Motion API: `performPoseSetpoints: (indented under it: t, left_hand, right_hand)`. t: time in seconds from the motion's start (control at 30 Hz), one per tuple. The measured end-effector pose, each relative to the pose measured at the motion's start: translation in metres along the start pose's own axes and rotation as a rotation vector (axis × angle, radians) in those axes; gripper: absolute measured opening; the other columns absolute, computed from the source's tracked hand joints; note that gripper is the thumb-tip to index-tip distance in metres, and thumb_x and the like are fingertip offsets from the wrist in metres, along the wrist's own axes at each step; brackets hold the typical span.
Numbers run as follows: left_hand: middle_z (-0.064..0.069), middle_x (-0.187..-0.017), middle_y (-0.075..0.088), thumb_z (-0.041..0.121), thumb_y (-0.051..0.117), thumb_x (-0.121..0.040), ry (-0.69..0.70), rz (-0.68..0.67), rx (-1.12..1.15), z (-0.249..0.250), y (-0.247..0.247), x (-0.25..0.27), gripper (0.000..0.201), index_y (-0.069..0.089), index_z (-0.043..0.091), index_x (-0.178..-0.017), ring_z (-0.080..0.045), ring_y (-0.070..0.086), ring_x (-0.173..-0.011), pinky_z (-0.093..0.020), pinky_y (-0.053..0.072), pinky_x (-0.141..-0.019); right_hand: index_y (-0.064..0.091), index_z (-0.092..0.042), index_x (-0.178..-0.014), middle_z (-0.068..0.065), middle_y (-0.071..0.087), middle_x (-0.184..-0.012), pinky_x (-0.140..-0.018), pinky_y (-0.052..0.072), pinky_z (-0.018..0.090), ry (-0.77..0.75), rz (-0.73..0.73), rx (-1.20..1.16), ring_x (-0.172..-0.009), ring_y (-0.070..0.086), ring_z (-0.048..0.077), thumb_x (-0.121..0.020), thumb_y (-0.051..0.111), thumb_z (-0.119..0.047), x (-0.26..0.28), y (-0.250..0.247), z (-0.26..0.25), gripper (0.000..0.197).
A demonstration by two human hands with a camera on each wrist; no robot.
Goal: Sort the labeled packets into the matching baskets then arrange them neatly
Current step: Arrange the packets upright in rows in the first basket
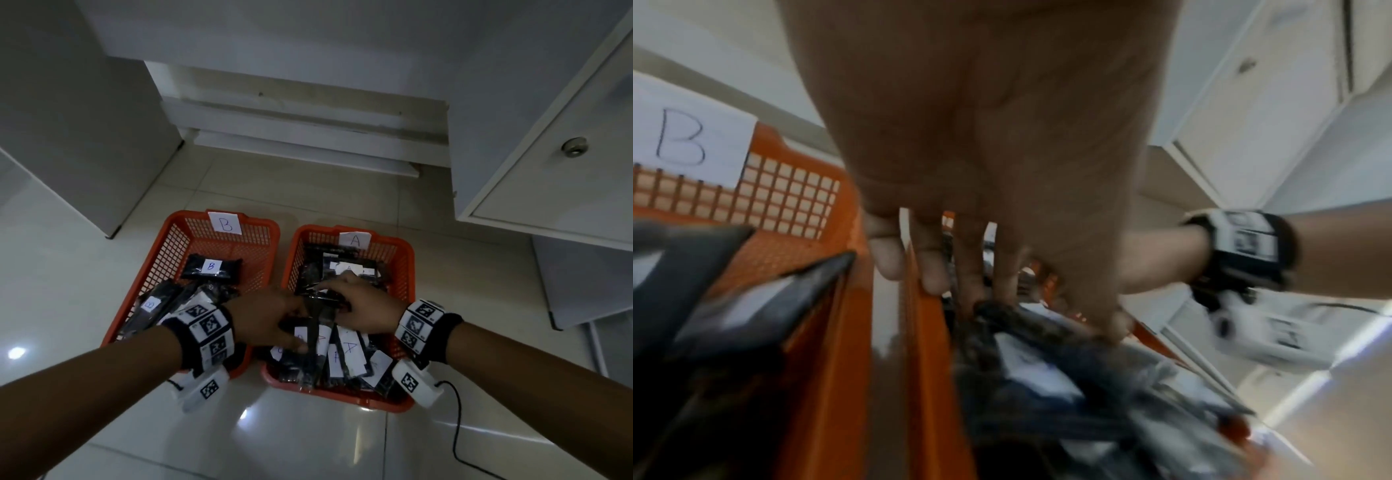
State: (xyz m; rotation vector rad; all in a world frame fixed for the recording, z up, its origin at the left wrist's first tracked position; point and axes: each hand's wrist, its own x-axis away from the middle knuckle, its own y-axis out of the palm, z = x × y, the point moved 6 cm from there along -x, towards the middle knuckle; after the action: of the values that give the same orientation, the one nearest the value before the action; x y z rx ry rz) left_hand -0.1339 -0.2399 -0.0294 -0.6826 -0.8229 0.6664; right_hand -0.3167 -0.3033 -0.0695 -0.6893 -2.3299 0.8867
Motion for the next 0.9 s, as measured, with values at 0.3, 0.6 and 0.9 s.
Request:
performPoseSetpoints:
  t: [0.3,0.6,0.9]
  left_hand:
    - [0.012,-0.121,0.06,0.041,0.086,-0.079,-0.084,0.062,0.186,-0.012,-0.008,0.018,0.059,0.054,0.03,-0.126,-0.006,0.06,-0.106,-0.032,0.056,-0.089]
    - [0.012,-0.121,0.063,0.041,0.082,-0.083,-0.097,0.049,0.171,-0.022,-0.002,0.025,0.05,0.059,0.027,-0.125,-0.008,0.06,-0.109,-0.031,0.054,-0.092]
    - [0.012,-0.117,0.063,0.072,0.063,-0.086,-0.164,0.083,0.084,-0.015,0.004,0.023,0.055,0.057,0.032,-0.122,-0.005,0.063,-0.1,-0.034,0.057,-0.089]
  right_hand:
    - [0.065,-0.043,-0.115,-0.01,0.045,-0.116,-0.091,0.05,0.042,-0.133,-0.223,0.331,-0.111,0.042,0.016,-0.086,0.079,-0.037,-0.007,-0.017,-0.03,0.032]
    - [0.074,-0.038,-0.109,-0.014,0.07,-0.107,-0.089,0.056,0.035,-0.019,-0.262,-0.008,-0.099,0.065,0.006,-0.089,0.08,-0.036,0.019,-0.08,-0.021,0.021]
    - [0.067,-0.031,-0.107,-0.005,0.06,-0.107,-0.083,0.054,0.037,0.156,0.378,0.172,-0.098,0.062,0.019,-0.086,0.078,-0.042,0.009,-0.12,0.034,0.027]
